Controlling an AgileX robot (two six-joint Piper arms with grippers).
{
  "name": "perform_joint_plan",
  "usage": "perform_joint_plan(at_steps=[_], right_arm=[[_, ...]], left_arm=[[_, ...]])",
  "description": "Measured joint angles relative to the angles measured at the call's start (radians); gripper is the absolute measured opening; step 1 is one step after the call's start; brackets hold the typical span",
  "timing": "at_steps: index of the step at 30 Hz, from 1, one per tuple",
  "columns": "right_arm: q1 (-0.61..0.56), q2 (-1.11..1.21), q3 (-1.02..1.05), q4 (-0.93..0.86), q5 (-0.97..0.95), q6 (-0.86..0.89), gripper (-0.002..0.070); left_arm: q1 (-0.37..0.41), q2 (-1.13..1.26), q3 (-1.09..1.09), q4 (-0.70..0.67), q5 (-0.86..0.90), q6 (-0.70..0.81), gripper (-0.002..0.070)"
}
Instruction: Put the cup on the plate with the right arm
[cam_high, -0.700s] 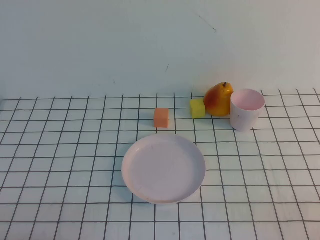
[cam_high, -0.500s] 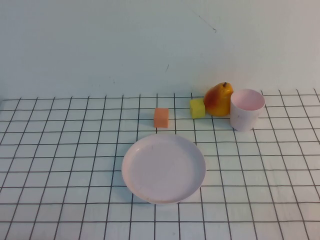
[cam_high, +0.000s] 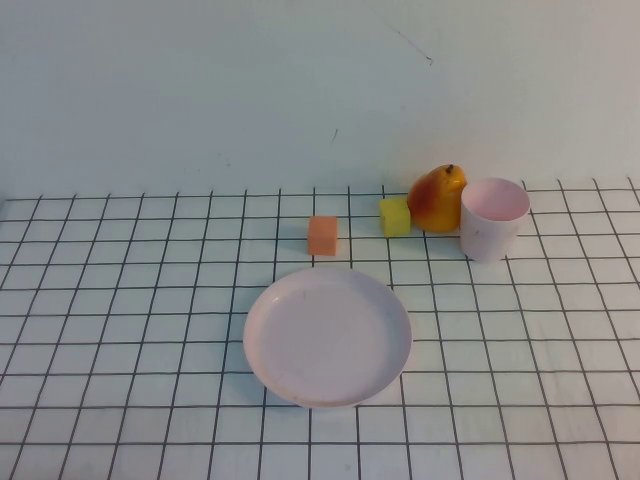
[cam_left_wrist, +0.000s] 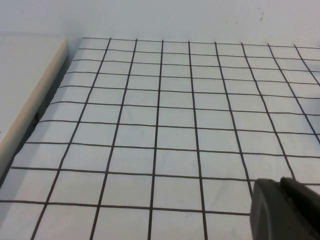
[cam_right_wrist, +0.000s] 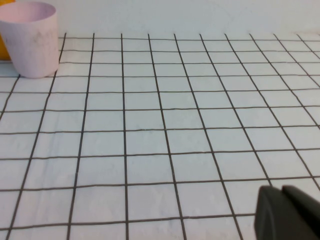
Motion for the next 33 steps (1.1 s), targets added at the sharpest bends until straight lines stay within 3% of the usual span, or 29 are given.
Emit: perform_joint_plan(at_steps=[12,24,33], right_arm=[[0.0,0.0,0.002,-0.028,-0.06,-0.008,-0.0002],[0.0,0.0,0.002,-0.059,-0.808,0.001,-0.0002],[0.0,0.0,0.002,-0.036,-0.996,-0.012,-0.0002]], left_arm=[[0.0,0.0,0.0,0.0,0.0,0.0,-0.0003],[0.0,0.0,0.0,0.0,0.0,0.0,-0.0003],[0.0,0.0,0.0,0.0,0.0,0.0,-0.0001]])
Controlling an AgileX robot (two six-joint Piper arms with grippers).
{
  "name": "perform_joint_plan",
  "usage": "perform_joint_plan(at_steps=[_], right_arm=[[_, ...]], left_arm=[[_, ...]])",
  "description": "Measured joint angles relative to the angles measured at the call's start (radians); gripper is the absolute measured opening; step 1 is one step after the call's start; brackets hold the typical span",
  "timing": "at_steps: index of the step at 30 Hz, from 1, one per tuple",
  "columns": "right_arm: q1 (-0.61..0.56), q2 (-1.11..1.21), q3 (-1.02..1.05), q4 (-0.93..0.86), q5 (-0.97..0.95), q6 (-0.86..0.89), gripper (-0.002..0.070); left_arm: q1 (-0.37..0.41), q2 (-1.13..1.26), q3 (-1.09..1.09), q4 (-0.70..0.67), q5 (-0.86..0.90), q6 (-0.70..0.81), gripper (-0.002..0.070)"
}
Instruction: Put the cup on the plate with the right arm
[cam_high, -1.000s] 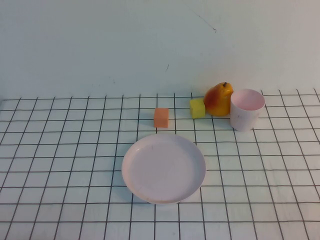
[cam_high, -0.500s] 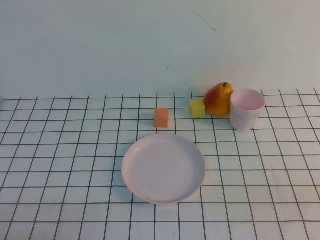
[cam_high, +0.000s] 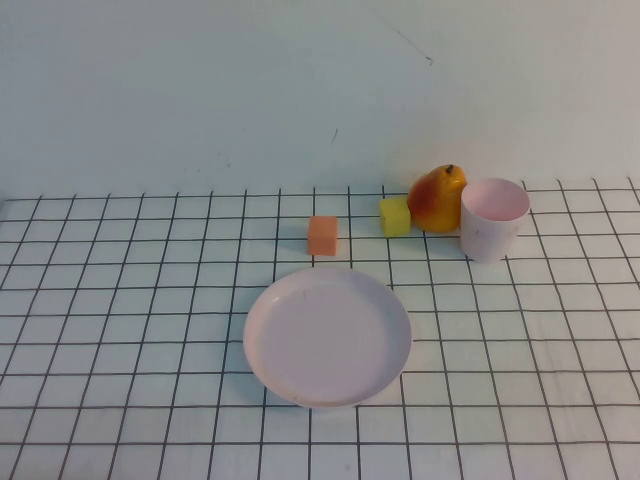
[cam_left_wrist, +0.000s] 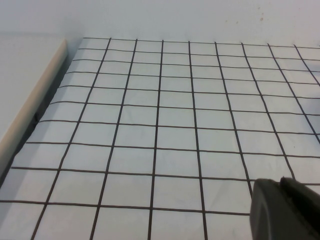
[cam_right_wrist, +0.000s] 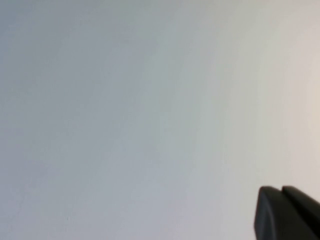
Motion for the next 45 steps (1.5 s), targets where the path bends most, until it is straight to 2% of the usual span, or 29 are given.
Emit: perform_joint_plan(at_steps=[8,16,23,28,35,42,45], right_arm=[[0.0,0.0,-0.052,0.02,-0.02,-0.02,-0.0002],[0.0,0.033,-0.409,0.024,0.131,-0.255,-0.0002],[0.0,0.231,-0.743,0.031,0.258,-0.296,-0.0002],[0.0,0.397,-0.972,0.043,0.486,-0.271,-0.0002],[0.0,0.678,-1.27,0.081,0.95,-0.216,-0.0002],[0.0,0.962,-1.476,0.183,1.416,-0.318,-0.0002],[0.0,1.073,-1.537,0.221,1.545,-0.331,-0.0002]], left_arm=[[0.0,0.0,0.0,0.0,0.0,0.0,-0.0002],[0.0,0.0,0.0,0.0,0.0,0.0,-0.0002],[0.0,0.0,0.0,0.0,0.0,0.0,-0.0001],[0.0,0.0,0.0,0.0,0.0,0.0,0.0004],[0.0,0.0,0.0,0.0,0.0,0.0,-0.0001],[0.0,0.0,0.0,0.0,0.0,0.0,-0.0001],[0.0,0.0,0.0,0.0,0.0,0.0,-0.0001]])
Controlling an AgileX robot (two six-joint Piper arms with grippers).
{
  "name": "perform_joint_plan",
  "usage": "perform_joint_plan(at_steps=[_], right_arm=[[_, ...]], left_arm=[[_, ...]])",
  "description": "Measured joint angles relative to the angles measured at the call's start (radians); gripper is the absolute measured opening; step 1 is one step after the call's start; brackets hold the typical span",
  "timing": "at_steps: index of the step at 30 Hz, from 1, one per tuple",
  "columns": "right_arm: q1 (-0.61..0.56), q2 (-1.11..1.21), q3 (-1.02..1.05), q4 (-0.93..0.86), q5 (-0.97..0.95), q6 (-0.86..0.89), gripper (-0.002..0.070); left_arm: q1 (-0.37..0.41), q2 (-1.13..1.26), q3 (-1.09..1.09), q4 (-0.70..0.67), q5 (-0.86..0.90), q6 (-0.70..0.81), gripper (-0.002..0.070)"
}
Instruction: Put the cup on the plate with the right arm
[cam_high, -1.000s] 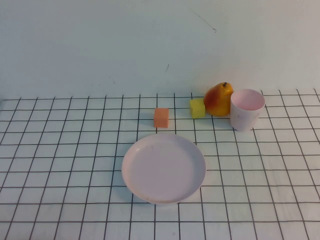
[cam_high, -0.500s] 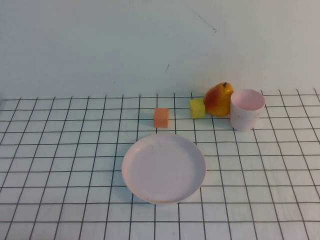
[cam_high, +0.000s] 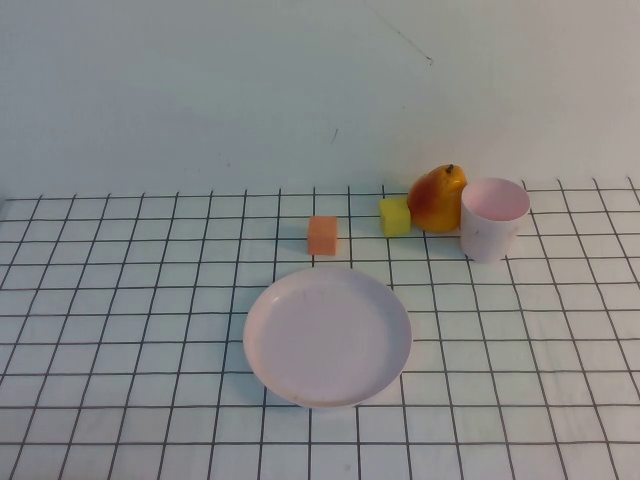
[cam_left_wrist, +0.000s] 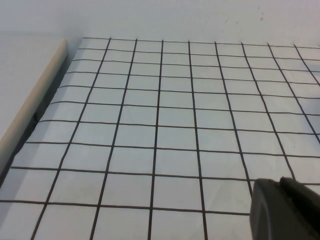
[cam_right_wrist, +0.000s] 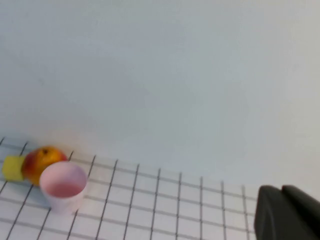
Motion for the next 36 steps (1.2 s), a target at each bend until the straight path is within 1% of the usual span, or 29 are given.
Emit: perform_joint_plan(at_steps=[4,6,9,14,17,20,28,36], right_arm=[[0.0,0.127,-0.046,0.053,0.085,-0.019,0.0001],[0.0,0.184,-0.057,0.087,0.107,-0.049,0.0025],[0.0,0.26,-0.059,0.161,0.125,-0.104,0.0111],[0.003,0.393,-0.066,0.268,0.132,-0.189,0.0328],[0.022,0.495,-0.1,0.268,0.141,-0.186,0.0385],[0.064,0.588,-0.145,0.25,0.16,-0.181,0.0403],[0.198,0.813,-0.313,0.145,0.164,-0.139,0.0411],[0.25,1.036,-0.464,0.108,0.136,-0.121,0.0412]], left_arm=[[0.0,0.0,0.0,0.0,0.0,0.0,-0.0001],[0.0,0.0,0.0,0.0,0.0,0.0,-0.0001],[0.0,0.0,0.0,0.0,0.0,0.0,-0.0001],[0.0,0.0,0.0,0.0,0.0,0.0,-0.0001],[0.0,0.0,0.0,0.0,0.0,0.0,-0.0001],[0.0,0.0,0.0,0.0,0.0,0.0,-0.0001],[0.0,0.0,0.0,0.0,0.0,0.0,-0.0001],[0.0,0.0,0.0,0.0,0.0,0.0,-0.0001]])
